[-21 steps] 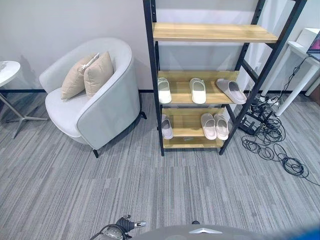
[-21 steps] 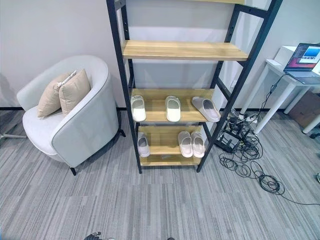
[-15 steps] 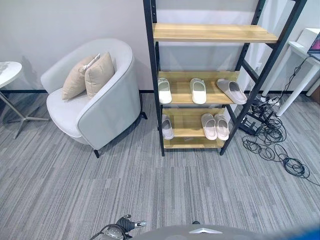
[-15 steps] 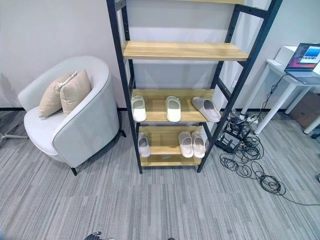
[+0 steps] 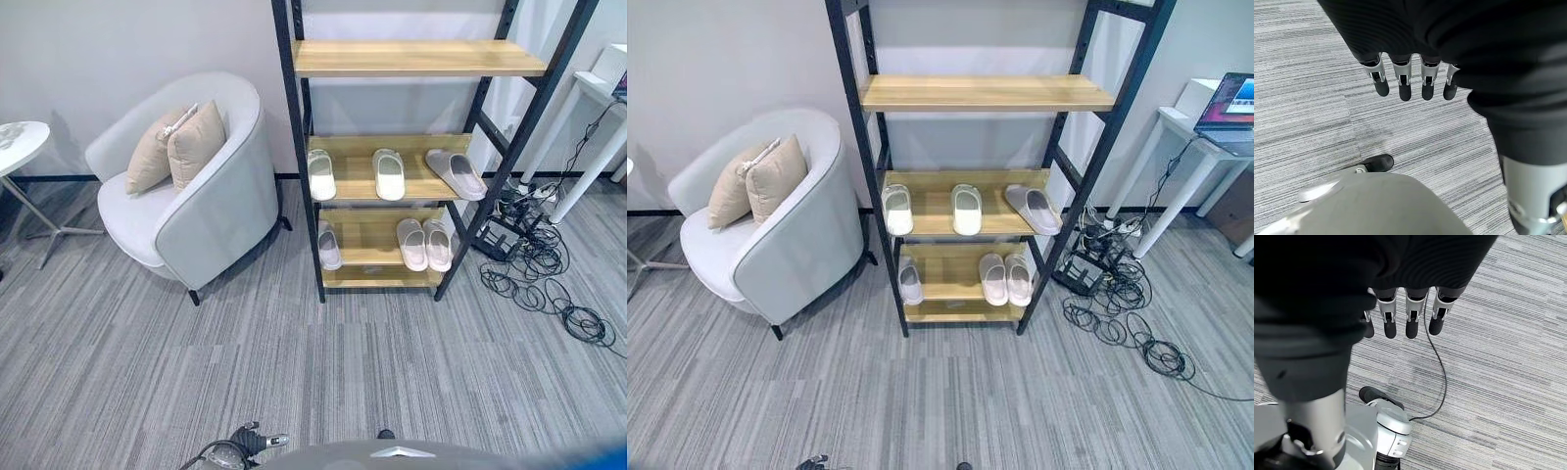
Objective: Arrange the slippers neatly on the shoe rack.
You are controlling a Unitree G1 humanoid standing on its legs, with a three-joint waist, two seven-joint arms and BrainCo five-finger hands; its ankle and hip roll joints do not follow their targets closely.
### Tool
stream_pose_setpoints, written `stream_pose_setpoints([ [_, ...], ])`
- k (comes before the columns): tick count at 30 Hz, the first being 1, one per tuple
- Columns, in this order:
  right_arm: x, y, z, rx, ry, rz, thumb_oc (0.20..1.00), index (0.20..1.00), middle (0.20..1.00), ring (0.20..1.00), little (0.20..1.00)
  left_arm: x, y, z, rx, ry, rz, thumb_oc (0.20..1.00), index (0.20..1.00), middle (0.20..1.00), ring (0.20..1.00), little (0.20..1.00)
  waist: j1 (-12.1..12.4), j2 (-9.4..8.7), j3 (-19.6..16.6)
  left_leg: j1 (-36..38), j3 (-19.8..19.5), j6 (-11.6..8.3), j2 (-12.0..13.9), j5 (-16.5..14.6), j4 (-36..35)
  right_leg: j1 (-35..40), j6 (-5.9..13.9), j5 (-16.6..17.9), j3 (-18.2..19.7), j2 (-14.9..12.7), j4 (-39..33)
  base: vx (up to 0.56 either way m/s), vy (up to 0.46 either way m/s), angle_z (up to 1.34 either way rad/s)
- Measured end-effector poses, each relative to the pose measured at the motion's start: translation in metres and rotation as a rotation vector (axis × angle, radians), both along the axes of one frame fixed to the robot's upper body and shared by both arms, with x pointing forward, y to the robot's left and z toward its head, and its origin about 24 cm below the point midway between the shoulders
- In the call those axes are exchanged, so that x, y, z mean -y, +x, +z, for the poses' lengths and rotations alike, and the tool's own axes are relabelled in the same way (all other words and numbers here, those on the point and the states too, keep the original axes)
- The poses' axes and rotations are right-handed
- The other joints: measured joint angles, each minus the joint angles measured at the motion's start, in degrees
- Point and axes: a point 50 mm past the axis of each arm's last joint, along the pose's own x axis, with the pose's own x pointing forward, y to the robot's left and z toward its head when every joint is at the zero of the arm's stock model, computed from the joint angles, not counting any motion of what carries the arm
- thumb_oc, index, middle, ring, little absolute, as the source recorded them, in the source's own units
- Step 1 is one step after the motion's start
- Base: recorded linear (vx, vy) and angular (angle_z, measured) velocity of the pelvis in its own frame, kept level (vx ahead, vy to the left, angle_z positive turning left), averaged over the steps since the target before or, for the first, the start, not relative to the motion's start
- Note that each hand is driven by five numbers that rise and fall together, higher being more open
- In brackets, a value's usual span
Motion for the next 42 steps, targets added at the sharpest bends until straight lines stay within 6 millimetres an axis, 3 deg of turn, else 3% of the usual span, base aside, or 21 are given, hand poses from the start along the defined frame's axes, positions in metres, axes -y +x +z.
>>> stream_pose_setpoints([
  [3,0.002,0.004,0.001,0.010,-0.004,0.002,1.000,1.000,1.000,1.000,1.000,0.002,0.004,0.000,0.006,0.000,-0.030,1.000,1.000,1.000,1.000,1.000,0.03,0.68,0.76,-0.20,0.02,-1.30,1.10,-0.25,1.27,0.17,-0.90,-0.43,0.02,1.09,-0.03,-0.03,-0.111,0.00],
  [5,0.002,0.028,0.003,0.062,-0.005,0.014,1.000,1.000,1.000,1.000,1.000,0.001,0.031,0.007,0.068,0.007,-0.038,1.000,1.000,1.000,1.000,1.000,0.78,-0.59,5.37,-9.05,-0.83,-3.61,-0.17,-1.36,15.56,-1.43,-2.79,-0.29,1.06,1.06,0.63,-0.08,-0.116,0.18],
  [7,0.002,0.037,0.004,0.079,-0.007,-0.005,1.000,1.000,1.000,1.000,1.000,-0.002,0.051,0.013,0.119,0.015,-0.039,1.000,1.000,1.000,1.000,1.000,0.64,-1.21,7.89,-19.55,-0.69,-8.10,-0.50,-1.01,33.30,-5.15,-4.83,-3.09,-0.29,0.10,6.62,0.07,-0.035,0.25],
  [8,0.001,0.035,0.003,0.064,-0.010,-0.007,1.000,1.000,1.000,1.000,1.000,-0.009,0.051,0.014,0.128,0.023,-0.003,1.000,1.000,1.000,1.000,1.000,1.62,-3.05,8.47,-19.69,0.14,-7.61,-0.60,0.32,34.97,-1.95,-5.23,-3.46,0.22,-0.65,4.44,0.20,0.080,-0.03],
  [9,0.002,0.036,0.004,0.075,-0.017,-0.001,1.000,1.000,1.000,1.000,1.000,-0.010,0.044,0.012,0.106,0.027,0.001,1.000,1.000,1.000,1.000,1.000,0.88,-3.81,7.41,-17.47,1.88,-6.62,-1.22,0.61,25.85,0.12,-3.64,-4.48,0.34,-1.12,0.22,0.19,0.108,-0.25],
  [10,0.008,0.042,0.006,0.080,-0.036,-0.005,1.000,1.000,1.000,1.000,1.000,0.001,0.037,0.008,0.078,0.004,0.000,1.000,1.000,1.000,1.000,1.000,1.15,-0.83,6.68,-16.26,0.95,-6.38,0.05,0.95,13.99,-1.14,0.13,-7.89,-0.37,1.08,2.55,0.23,0.194,-0.17],
  [11,0.010,0.043,0.006,0.083,-0.039,-0.025,1.000,1.000,1.000,1.000,1.000,0.002,0.040,0.009,0.091,0.000,-0.005,1.000,1.000,1.000,1.000,1.000,1.08,-0.41,6.69,-14.80,0.69,-7.24,-0.08,1.79,7.83,-2.44,-1.66,-8.78,-0.25,0.37,8.26,0.17,0.166,-0.13],
  [12,0.009,0.039,0.005,0.080,-0.040,-0.028,1.000,1.000,1.000,1.000,1.000,0.000,0.038,0.008,0.081,0.006,-0.004,1.000,1.000,1.000,1.000,1.000,0.68,0.65,6.70,-12.77,0.64,-5.60,0.17,2.77,4.93,-0.36,-3.48,-6.17,-0.67,1.76,5.40,0.14,0.135,-0.32],
  [14,0.007,0.025,0.003,0.053,-0.035,-0.033,1.000,1.000,1.000,1.000,1.000,0.000,0.020,0.003,0.032,0.006,0.011,1.000,1.000,1.000,1.000,1.000,0.60,-0.42,4.63,-8.76,0.83,-4.09,-2.10,2.42,3.83,2.01,-3.35,-5.80,0.66,1.10,3.66,0.15,0.131,-0.39],
  [15,0.007,0.018,0.003,0.042,-0.033,-0.039,1.000,1.000,1.000,1.000,1.000,0.001,0.021,0.003,0.034,0.004,0.006,1.000,1.000,1.000,1.000,1.000,0.10,-0.14,3.60,-7.53,0.78,-3.19,-1.56,2.77,4.40,2.43,-3.24,-5.74,0.58,1.55,3.23,0.23,0.209,-0.30],
  [16,0.003,0.009,0.001,0.022,-0.024,-0.051,1.000,1.000,1.000,1.000,1.000,0.001,0.015,0.002,0.021,0.002,0.011,1.000,1.000,1.000,1.000,1.000,-0.14,-0.12,1.83,-4.21,1.53,0.56,-1.83,5.31,-0.19,2.58,-1.71,-6.01,2.16,1.57,3.66,0.21,0.196,-0.40],
  [17,-0.001,0.011,0.000,0.031,-0.014,-0.041,1.000,1.000,1.000,1.000,1.000,-0.004,0.012,0.003,0.017,0.014,0.012,1.000,1.000,1.000,1.000,1.000,-0.39,-1.16,0.85,-3.73,3.02,1.69,-2.58,4.63,-0.01,2.29,-1.33,-6.41,3.10,0.72,4.45,0.15,0.165,-0.44],
  [22,-0.007,0.011,-0.001,0.027,0.001,-0.037,1.000,1.000,1.000,1.000,1.000,-0.007,0.020,0.005,0.036,0.025,-0.009,1.000,1.000,1.000,1.000,1.000,0.16,-2.79,0.23,-3.78,3.85,3.66,-4.83,3.25,0.01,0.27,1.06,-8.76,3.40,-1.54,8.14,0.04,0.127,-0.08],
  [26,-0.002,0.031,0.002,0.065,-0.005,-0.002,1.000,1.000,1.000,1.000,1.000,-0.009,0.029,0.008,0.057,0.036,-0.041,1.000,1.000,1.000,1.000,1.000,0.67,-3.43,4.04,-4.62,5.36,5.06,-6.09,2.41,1.01,-6.08,4.06,-11.99,3.22,-3.27,19.68,-0.01,0.093,-0.20],
  [28,0.004,0.038,0.004,0.082,-0.013,0.007,1.000,1.000,1.000,1.000,1.000,-0.008,0.023,0.006,0.027,0.047,-0.078,1.000,1.000,1.000,1.000,1.000,0.07,-1.73,6.39,-3.62,5.34,6.27,-5.08,2.36,0.62,-10.33,5.56,-13.88,1.39,-4.57,28.79,0.09,-0.008,0.08],
  [30,0.002,0.032,0.003,0.071,-0.013,-0.004,1.000,1.000,1.000,1.000,1.000,-0.011,0.013,0.004,0.003,0.050,-0.062,1.000,1.000,1.000,1.000,1.000,0.08,-2.18,5.62,-2.65,5.39,5.87,-5.64,1.60,-0.27,-10.55,6.94,-13.17,2.95,-9.75,25.22,0.07,-0.048,0.03],
  [32,0.002,0.031,0.003,0.073,-0.010,-0.019,1.000,1.000,1.000,1.000,1.000,-0.011,0.010,0.003,-0.003,0.051,-0.060,1.000,1.000,1.000,1.000,1.000,-0.20,-2.56,5.41,-2.04,5.26,5.92,-5.20,1.74,-0.02,-9.48,7.75,-10.65,3.88,-11.38,16.84,0.11,-0.127,-0.03],
  [35,-0.002,0.013,0.000,0.038,0.010,-0.071,1.000,1.000,1.000,1.000,1.000,-0.014,0.002,0.002,-0.024,0.057,-0.054,1.000,1.000,1.000,1.000,1.000,-1.87,-3.10,4.58,0.06,4.03,2.45,-3.76,0.47,0.00,-6.47,7.13,0.28,5.29,-9.22,5.24,0.17,-0.242,0.18],
  [37,0.000,-0.002,0.000,0.000,0.007,-0.088,1.000,1.000,1.000,1.000,1.000,-0.002,-0.002,-0.001,-0.031,0.025,-0.055,1.000,1.000,1.000,1.000,1.000,-2.39,0.54,2.45,0.78,3.08,0.84,-0.50,-0.45,0.02,-3.23,5.46,0.86,4.94,-5.96,2.30,0.14,-0.193,0.22],
  [39,0.010,-0.002,0.002,-0.004,-0.007,-0.078,1.000,1.000,1.000,1.000,1.000,0.013,-0.003,-0.003,-0.028,-0.012,-0.056,1.000,1.000,1.000,1.000,1.000,-2.27,3.10,0.94,0.48,0.96,-0.38,1.44,0.31,2.20,-0.94,2.61,1.16,4.20,-3.53,0.17,0.19,-0.301,0.07],
  [42,0.010,0.000,0.002,0.003,-0.005,-0.075,1.000,1.000,1.000,1.000,1.000,0.017,0.012,-0.001,0.016,-0.025,-0.063,1.000,1.000,1.000,1.000,1.000,-2.37,3.46,0.88,-0.59,-1.47,-3.17,3.26,1.44,3.61,-0.24,1.71,-0.35,2.22,-1.71,0.17,0.13,-0.236,0.33],
])
